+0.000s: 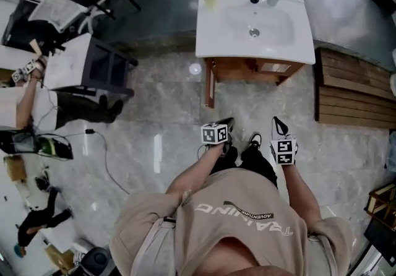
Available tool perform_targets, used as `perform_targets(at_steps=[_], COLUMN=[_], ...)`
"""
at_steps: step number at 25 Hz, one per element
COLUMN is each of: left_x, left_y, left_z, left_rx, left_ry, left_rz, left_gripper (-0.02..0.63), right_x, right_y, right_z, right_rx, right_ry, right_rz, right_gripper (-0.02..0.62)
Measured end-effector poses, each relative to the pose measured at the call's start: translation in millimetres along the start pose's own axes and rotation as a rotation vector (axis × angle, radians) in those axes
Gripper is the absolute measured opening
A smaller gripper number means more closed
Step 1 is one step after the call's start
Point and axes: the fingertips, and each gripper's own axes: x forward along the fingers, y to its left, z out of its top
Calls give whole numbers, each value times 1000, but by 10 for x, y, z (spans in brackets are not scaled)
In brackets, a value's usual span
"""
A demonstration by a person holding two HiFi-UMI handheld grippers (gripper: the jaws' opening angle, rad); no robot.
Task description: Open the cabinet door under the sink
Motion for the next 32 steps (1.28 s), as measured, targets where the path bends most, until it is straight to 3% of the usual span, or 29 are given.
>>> perform_targets(at_steps=[8, 15, 18, 25, 32], left_x=[-148, -377, -536, -977, -1329], left_y=[-842, -1212, -1317, -1857, -2423], left_z=[945, 1484, 1674, 2277, 2565], left_rx=[203, 285, 356, 630, 754], left_ry=[-129, -280, -364, -540, -608], left_rz=[-52, -78, -83, -86, -111], left_gripper=[14, 14, 14, 14, 14], right_x=[-248, -450, -547, -744, -1057], right_y=[-290, -592, -617, -514, -486], right_z=[654, 903, 1011, 1497, 2039], right_rx=[51, 79, 90, 30, -20], right_ry=[-180, -237, -263, -367, -460], right_rz=[-22, -51, -57, -43, -33], right_gripper=[2, 2, 2, 2, 2])
